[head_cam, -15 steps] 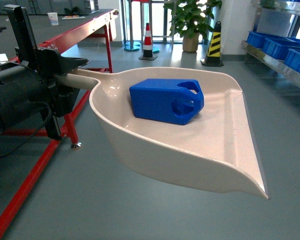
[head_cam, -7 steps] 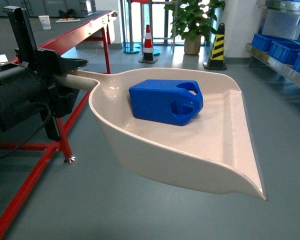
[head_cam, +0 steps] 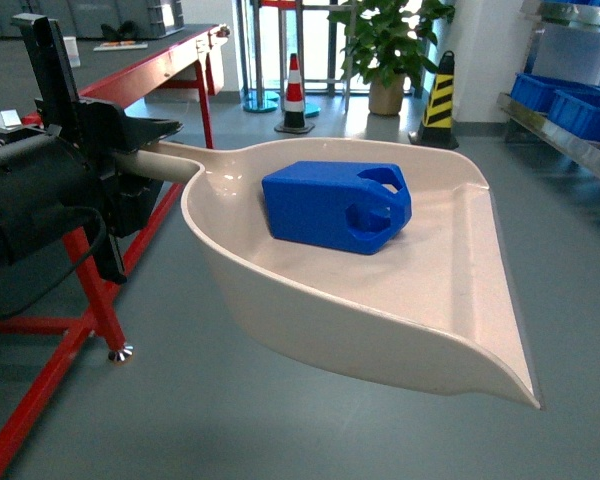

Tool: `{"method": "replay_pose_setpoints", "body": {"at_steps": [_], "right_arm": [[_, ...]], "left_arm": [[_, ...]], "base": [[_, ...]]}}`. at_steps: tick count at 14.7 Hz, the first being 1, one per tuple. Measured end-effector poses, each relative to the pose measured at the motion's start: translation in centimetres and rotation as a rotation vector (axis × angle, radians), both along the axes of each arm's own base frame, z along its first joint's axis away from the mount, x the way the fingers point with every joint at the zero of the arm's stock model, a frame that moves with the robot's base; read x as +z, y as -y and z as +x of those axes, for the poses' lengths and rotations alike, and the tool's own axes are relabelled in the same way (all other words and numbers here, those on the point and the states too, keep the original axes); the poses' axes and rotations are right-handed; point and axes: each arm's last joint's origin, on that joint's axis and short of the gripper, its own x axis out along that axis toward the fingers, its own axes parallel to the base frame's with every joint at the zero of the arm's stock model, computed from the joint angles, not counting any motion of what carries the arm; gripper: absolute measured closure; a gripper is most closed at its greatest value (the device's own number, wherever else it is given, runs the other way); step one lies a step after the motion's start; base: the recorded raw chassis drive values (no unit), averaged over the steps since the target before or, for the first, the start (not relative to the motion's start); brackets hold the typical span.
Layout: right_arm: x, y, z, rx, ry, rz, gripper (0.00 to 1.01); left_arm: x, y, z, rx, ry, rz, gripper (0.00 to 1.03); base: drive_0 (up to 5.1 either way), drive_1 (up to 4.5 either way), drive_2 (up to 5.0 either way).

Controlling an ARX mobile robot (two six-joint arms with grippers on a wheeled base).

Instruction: Place part in tray to right shelf

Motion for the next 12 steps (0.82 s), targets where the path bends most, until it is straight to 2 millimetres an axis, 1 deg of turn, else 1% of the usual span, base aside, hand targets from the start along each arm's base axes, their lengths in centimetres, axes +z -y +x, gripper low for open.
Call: {"method": "replay_pose_setpoints", "body": {"at_steps": [12], "right_arm": [[-0.03,0.00,0.00,0.000,-0.003,0.000,0.03]], "left_arm": [[0.04,-0.11,0.02,0.010,0.004,-0.001,0.90]], "base": [[0.0,4.37,-4.3]]}}
